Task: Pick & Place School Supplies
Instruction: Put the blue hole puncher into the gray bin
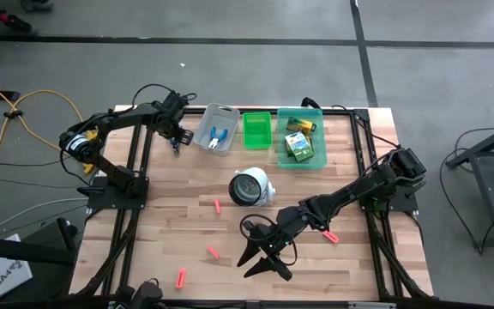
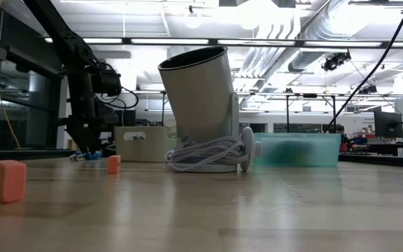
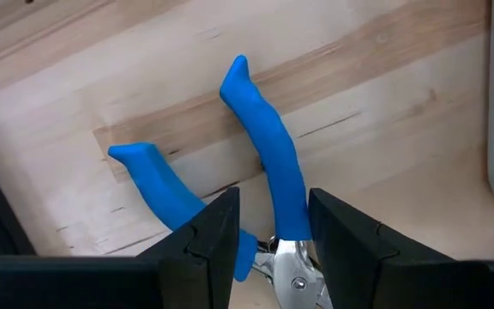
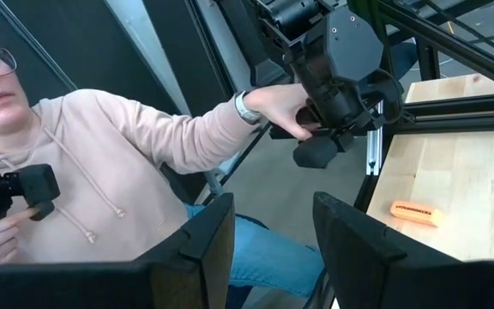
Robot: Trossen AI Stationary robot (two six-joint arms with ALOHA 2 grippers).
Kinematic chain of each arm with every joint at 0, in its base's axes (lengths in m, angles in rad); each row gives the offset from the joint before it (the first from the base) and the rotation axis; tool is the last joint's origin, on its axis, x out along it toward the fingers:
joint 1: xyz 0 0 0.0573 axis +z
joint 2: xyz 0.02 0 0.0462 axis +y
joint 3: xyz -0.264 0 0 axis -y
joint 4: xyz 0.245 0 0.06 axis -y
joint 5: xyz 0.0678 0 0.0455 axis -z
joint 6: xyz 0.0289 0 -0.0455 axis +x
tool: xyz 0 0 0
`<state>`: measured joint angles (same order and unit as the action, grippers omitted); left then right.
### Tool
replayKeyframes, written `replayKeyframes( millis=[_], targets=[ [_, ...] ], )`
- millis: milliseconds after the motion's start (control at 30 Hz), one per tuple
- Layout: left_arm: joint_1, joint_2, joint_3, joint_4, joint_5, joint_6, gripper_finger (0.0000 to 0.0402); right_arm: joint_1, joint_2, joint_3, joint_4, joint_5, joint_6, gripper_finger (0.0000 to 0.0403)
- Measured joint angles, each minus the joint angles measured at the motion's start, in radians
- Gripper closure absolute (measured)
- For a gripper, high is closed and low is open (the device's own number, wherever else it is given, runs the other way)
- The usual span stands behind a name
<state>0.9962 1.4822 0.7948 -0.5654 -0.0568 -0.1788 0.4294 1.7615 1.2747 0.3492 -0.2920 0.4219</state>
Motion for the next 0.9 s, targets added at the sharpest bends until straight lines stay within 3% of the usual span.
replayKeyframes(
  millis=[900],
  targets=[
    [-0.030, 0.068, 0.002, 0.017, -0.018, -0.004, 0.0273, 0.000, 0.000, 0.000, 0.027, -0.029, 0.000, 0.0254]
  ],
)
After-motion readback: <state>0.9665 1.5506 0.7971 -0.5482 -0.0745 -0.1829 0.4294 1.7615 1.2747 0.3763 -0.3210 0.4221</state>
